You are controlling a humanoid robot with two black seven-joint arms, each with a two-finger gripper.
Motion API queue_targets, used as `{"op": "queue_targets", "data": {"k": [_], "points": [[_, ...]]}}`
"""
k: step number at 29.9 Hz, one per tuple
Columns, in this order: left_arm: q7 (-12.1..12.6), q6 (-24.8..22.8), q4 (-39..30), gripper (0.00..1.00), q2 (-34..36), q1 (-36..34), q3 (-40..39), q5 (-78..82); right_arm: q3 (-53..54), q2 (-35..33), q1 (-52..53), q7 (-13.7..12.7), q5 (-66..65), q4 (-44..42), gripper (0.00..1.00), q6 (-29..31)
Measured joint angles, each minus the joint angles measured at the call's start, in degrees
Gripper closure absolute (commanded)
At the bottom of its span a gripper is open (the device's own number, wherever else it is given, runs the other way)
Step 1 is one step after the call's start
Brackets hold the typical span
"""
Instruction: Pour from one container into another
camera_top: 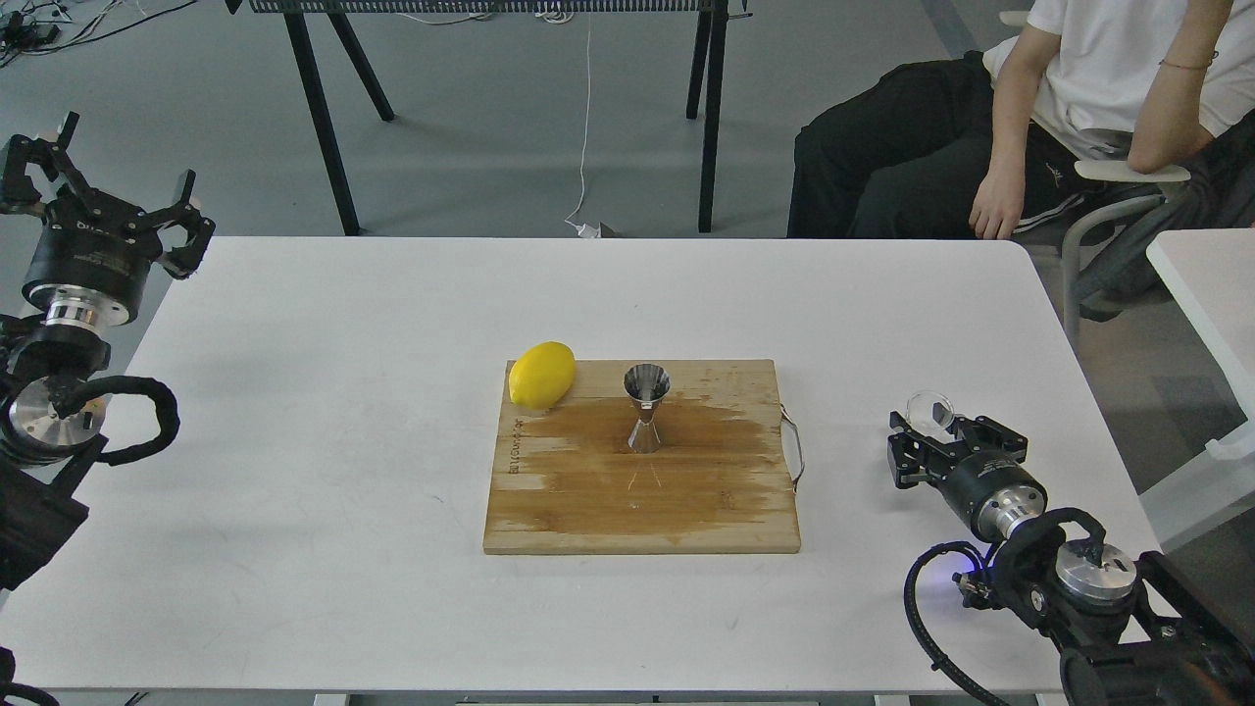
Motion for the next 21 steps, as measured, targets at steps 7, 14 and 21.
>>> {"op": "queue_targets", "data": {"k": [7, 14, 21], "points": [[-0.02, 0.00, 0.00, 0.00, -0.12, -0.02, 0.05, 0.00, 0.03, 0.00, 0.02, 0.00, 0.00, -0.06, 0.51, -0.06], [-0.02, 0.00, 0.00, 0.00, -0.12, -0.13, 0.14, 0.00, -0.01, 0.04, -0.10, 0.06, 0.00, -0.06, 0.46, 0.08], [-0.02, 0.00, 0.00, 0.00, -0.17, -0.12, 0.14, 0.00, -0.01, 0.05, -0.39, 0.30, 0.00, 0.31, 0.01, 0.12]]}}
